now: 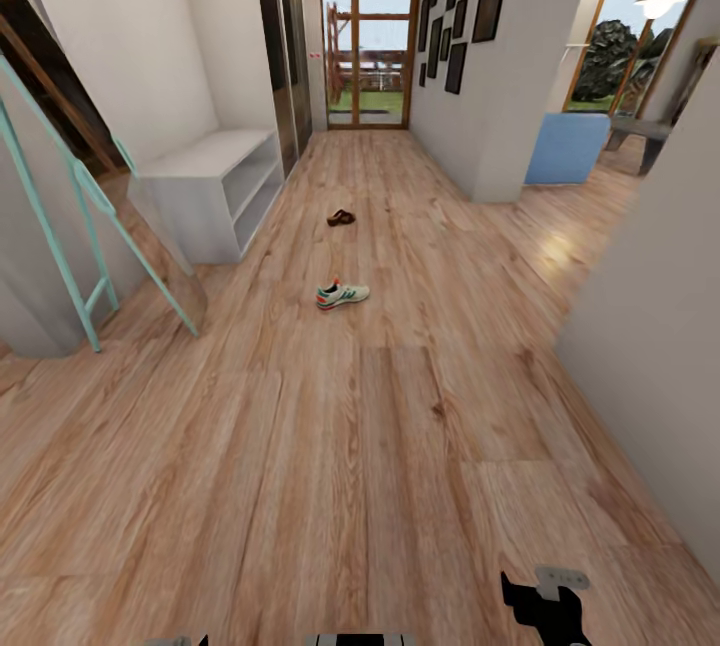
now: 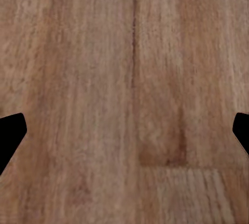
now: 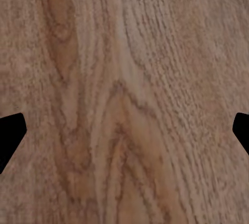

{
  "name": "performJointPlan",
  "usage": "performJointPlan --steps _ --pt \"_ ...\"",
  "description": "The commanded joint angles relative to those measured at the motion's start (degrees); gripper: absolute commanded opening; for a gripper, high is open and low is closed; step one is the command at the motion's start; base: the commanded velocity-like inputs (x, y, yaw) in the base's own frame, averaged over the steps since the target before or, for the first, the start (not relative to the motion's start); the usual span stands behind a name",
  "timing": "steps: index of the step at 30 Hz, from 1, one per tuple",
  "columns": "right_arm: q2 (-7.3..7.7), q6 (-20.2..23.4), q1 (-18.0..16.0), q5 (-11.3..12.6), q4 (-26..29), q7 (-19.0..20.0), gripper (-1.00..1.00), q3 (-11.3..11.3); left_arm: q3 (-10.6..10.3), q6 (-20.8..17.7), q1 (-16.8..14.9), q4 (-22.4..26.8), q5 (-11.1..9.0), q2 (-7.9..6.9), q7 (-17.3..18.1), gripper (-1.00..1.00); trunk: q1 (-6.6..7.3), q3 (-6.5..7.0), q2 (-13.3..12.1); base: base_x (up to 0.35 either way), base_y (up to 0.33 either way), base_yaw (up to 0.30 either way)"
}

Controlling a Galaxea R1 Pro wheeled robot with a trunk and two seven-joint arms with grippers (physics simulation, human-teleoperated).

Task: Pick up the two gym shoes and the two sandals from the corridor floor and place them onto the hallstand (shoe rack) in the corridor, making sure they are on the rack and not on the floor. Arrange them so the two gym shoes are next to each other and the two sandals are next to each other.

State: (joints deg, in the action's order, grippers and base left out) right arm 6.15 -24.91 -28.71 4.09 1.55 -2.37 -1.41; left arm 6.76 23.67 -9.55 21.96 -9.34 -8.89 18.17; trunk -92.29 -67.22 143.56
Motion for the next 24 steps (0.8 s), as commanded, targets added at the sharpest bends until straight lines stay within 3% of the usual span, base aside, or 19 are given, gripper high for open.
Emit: performJointPlan --steps 1,11,24 --pt "-0.02 -0.2 0.0 0.4 -0.1 0.2 1.00 -0.1 0.2 0.0 0.0 -0.1 -0.5 0.01 0.6 1.00 -0.02 -0.04 0.0 0.333 0.103 0.000" --pt "-0.08 -0.2 0.0 0.4 -0.1 0.2 1.00 0.0 0.2 0.0 0.0 -0.1 -0.5 0.01 0.6 1.00 -0.02 -0.04 0.0 0.333 0.103 -0.019" --pt "-0.10 -0.2 0.0 0.4 -0.1 0.1 1.00 0.0 0.2 0.0 0.0 -0.1 -0.5 0.01 0.6 1.00 -0.02 -0.04 0.0 0.333 0.103 -0.121"
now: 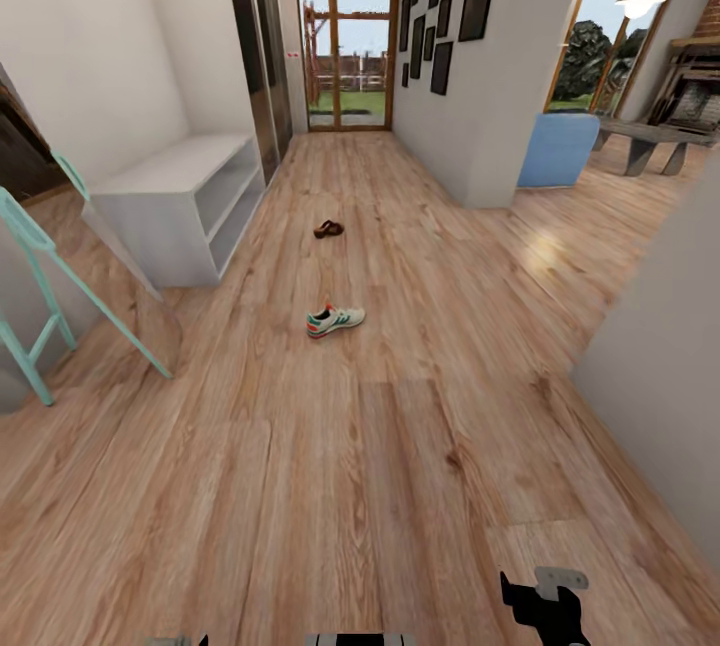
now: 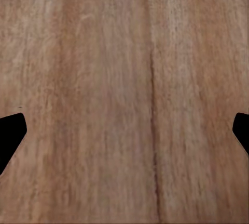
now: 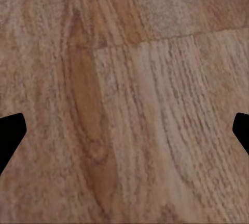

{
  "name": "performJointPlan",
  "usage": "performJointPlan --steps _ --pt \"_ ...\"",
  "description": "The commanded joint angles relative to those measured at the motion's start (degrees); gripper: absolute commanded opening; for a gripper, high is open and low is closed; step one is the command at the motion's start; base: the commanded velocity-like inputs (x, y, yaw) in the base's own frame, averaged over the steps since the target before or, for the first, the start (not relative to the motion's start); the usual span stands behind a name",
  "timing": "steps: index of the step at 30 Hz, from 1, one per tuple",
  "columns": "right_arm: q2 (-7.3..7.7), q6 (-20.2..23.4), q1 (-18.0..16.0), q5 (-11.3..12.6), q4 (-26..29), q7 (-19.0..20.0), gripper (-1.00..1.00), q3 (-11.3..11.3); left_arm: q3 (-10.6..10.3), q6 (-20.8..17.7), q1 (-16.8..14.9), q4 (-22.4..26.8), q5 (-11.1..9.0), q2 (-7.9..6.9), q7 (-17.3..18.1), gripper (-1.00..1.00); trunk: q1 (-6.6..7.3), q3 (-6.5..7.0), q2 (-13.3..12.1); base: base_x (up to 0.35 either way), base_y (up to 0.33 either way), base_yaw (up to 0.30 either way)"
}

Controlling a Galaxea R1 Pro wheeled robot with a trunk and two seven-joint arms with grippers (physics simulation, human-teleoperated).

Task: Pick up the two gym shoes and the two sandals from the corridor floor and place them onto the hallstand (shoe rack) in the corridor, making sure they are on the rack and not on the floor. Arrange them so the two gym shoes are next to each other and the two sandals are next to each other.

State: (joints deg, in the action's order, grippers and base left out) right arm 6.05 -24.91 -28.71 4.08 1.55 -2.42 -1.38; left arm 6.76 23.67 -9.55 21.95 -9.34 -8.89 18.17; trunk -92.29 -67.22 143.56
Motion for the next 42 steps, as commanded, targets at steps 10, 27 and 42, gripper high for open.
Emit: performJointPlan --steps 10,27,42 --pt "-0.07 -0.2 0.0 0.4 0.0 0.1 1.00 -0.1 0.2 0.0 0.0 -0.1 -0.5 0.01 0.6 1.00 -0.02 -0.04 0.0 0.333 0.103 -0.016" --pt "-0.07 -0.2 0.0 0.4 0.0 0.0 1.00 -0.1 0.2 0.0 0.0 -0.1 -0.5 0.01 0.6 1.00 -0.02 -0.04 0.0 0.333 0.110 -0.001" --pt "-0.02 -0.2 0.0 0.5 0.0 0.0 1.00 -0.1 0.1 0.0 0.0 -0.1 -0.5 0.01 0.6 1.00 -0.02 0.06 0.0 0.333 0.114 -0.065"
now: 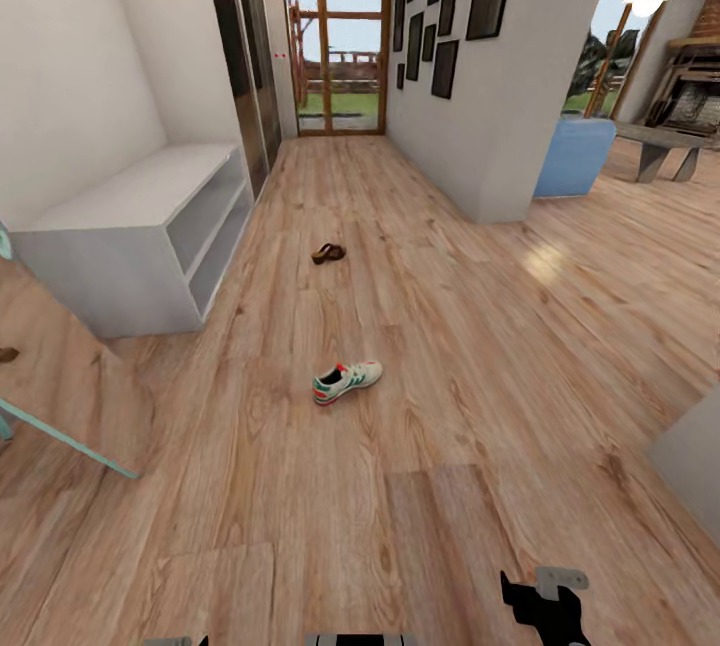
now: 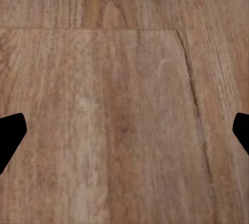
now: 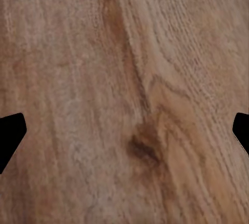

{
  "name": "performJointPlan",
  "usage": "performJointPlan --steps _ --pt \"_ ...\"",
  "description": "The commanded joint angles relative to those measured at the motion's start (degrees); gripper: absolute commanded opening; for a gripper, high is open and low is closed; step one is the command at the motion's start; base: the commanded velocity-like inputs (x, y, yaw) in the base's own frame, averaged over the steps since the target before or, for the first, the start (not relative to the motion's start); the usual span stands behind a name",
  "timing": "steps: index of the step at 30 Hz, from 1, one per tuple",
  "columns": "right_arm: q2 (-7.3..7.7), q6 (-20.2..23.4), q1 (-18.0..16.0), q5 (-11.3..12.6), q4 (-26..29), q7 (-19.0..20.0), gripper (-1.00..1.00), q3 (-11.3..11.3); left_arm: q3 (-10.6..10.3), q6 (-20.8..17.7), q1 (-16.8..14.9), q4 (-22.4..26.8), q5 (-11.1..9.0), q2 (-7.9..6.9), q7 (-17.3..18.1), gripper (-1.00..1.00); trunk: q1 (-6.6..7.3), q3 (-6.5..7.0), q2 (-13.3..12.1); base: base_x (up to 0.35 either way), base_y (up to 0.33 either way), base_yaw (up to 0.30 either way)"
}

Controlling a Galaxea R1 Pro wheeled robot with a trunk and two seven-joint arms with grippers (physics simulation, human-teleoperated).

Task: Pick up the two gym shoes and the two sandals from the corridor floor and place them onto the hallstand (shoe rack) in the corridor, making sure they are on the rack and not on the floor. Arrange them so the two gym shoes are next to each other and the two sandals are next to each other.

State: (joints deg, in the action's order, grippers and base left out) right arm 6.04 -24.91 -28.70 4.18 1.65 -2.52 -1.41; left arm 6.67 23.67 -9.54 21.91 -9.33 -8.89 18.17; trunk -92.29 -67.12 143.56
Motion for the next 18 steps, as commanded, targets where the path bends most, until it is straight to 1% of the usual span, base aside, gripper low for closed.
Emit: performJointPlan --steps 1,15,18 --pt "0.00 -0.2 0.0 0.4 -0.1 0.1 1.00 -0.1 0.2 0.0 0.0 -0.1 -0.5 0.01 0.6 1.00 -0.02 -0.02 0.0 0.333 0.114 -0.220" --pt "0.02 -0.2 0.0 0.4 -0.1 0.1 1.00 -0.1 0.2 0.0 0.0 0.0 -0.5 0.01 0.6 1.00 -0.02 0.35 0.0 0.333 0.108 -0.244" --pt "0.00 -0.2 0.0 0.4 -0.1 0.1 1.00 -0.1 0.2 0.0 0.0 -0.1 -0.5 0.01 0.6 1.00 -0.02 0.44 0.0 0.267 0.048 -0.251"
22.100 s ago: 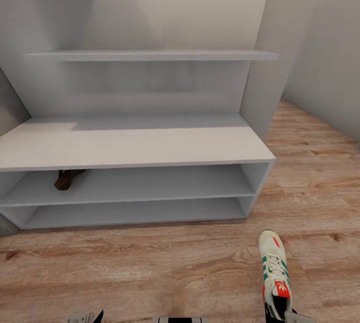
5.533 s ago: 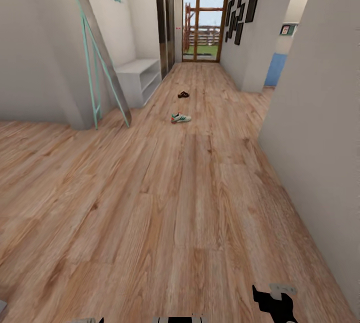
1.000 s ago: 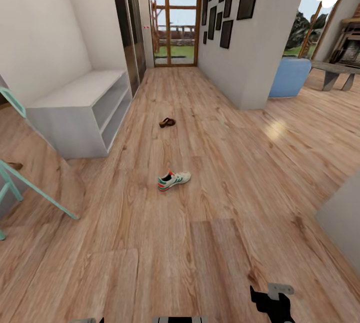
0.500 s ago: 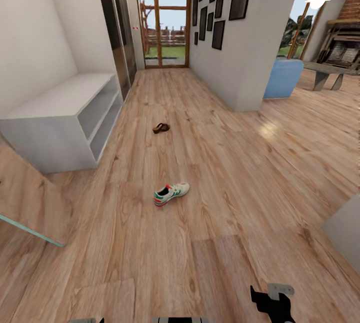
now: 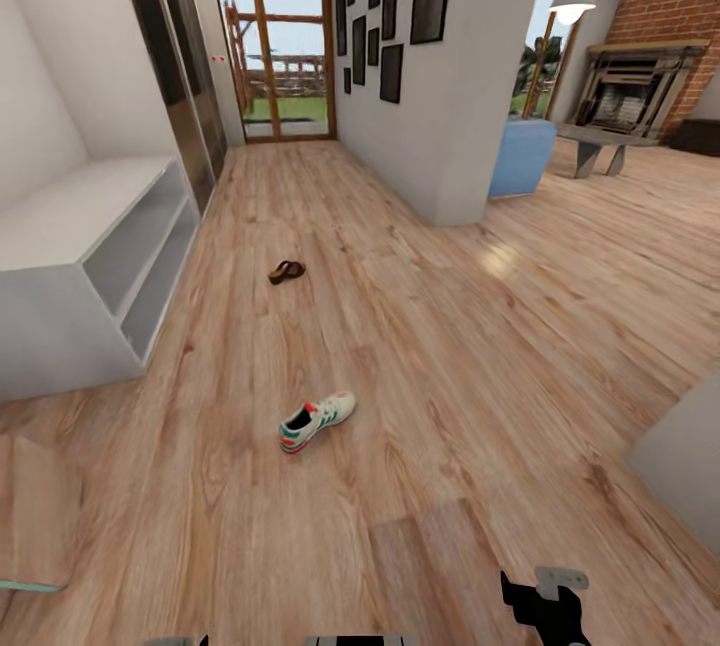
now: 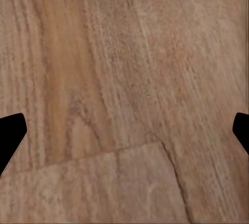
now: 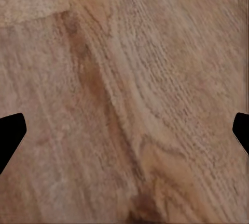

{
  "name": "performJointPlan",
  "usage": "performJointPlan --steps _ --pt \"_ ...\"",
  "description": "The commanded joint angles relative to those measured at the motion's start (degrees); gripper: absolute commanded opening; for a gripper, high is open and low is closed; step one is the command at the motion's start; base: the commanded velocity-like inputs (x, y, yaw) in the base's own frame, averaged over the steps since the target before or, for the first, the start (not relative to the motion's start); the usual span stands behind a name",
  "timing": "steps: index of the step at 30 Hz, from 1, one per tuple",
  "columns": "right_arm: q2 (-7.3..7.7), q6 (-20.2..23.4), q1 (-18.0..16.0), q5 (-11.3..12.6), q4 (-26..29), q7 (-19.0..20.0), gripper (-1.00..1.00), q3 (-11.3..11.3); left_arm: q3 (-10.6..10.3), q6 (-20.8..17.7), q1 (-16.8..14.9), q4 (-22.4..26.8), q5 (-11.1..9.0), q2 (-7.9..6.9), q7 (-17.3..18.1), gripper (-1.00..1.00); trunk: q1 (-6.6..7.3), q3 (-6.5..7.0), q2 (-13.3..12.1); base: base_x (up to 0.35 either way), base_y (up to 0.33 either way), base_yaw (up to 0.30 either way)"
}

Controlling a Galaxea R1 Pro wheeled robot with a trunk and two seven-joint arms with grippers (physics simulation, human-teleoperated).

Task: Pick up the two gym shoes and the two sandals from the corridor floor and place them onto the hallstand (shoe rack) in the corridor, making sure they are on the rack and not on the floor. Arrange them so the two gym shoes are next to each other and the two sandals are next to each other.

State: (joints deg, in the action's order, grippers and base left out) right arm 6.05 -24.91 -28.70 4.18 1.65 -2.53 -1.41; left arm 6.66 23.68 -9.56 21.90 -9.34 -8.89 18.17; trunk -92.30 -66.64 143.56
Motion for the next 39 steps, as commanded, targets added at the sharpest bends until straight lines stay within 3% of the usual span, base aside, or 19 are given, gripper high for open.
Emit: performJointPlan --steps 1,10,24,39 --pt "0.00 -0.2 0.0 0.4 -0.1 0.2 1.00 -0.1 0.2 0.0 0.0 0.0 -0.5 0.01 0.6 1.00 -0.01 -0.01 0.0 0.193 0.024 -0.251" --pt "0.01 -0.2 0.0 0.4 -0.1 0.2 1.00 -0.1 0.3 0.0 0.0 0.0 -0.5 -0.07 0.6 1.00 -0.01 0.27 0.0 0.051 0.006 -0.193" --pt "-0.05 -0.2 0.0 0.5 -0.1 0.2 1.00 -0.1 0.3 0.0 0.0 -0.1 -0.5 -0.08 0.6 1.00 -0.01 0.34 0.0 0.011 0.000 -0.023" --pt "0.01 -0.2 0.0 0.5 -0.1 0.1 1.00 -0.1 0.3 0.0 0.0 -0.1 -0.5 -0.07 0.6 1.00 -0.01 0.35 0.0 0.218 0.122 -0.007"
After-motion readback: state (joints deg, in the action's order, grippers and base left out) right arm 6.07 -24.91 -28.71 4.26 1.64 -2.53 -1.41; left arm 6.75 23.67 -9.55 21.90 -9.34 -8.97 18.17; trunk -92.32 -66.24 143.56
